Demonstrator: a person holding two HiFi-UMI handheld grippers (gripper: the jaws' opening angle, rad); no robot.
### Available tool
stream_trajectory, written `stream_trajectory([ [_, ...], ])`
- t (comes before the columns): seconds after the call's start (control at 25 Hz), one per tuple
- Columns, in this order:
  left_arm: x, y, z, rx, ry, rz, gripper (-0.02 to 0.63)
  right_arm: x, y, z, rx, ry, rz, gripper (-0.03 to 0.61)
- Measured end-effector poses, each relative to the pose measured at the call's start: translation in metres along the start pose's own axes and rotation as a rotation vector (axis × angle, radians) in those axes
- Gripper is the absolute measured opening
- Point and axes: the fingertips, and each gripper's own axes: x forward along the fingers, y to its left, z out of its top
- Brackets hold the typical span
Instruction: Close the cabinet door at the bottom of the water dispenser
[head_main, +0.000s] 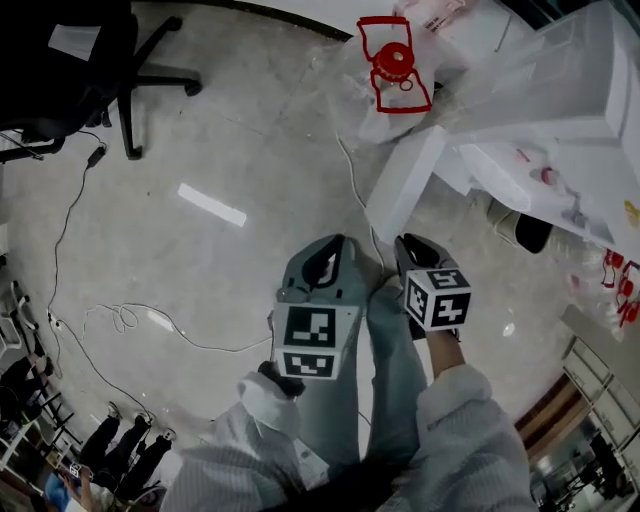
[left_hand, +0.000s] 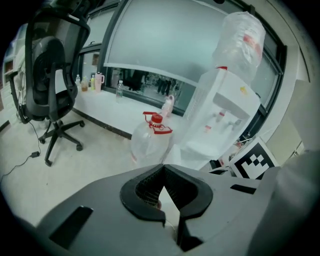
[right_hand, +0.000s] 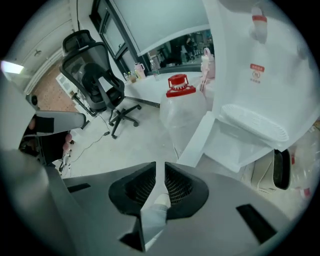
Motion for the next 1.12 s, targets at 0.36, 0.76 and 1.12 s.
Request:
stream_trajectory([
  [0.36,0.035,0.012,-0.035,-0.058,0.078,-0.018,0.011,0.057,-0.009,-0.029,0.033,0.063,-0.055,0.125],
  [0.76,0.033,0.044,-0.047,-0.083,0.099,0.017,0.011,0.083,-0.028,-0.064,0.055,0.173,-0.231,0.227],
  [1.12,0.035,0.042,-0.050,-0.067,0.101,-0.003,0.011,0.086,-0.037,-0.076,0.121,0.207,-0.290,0.224],
])
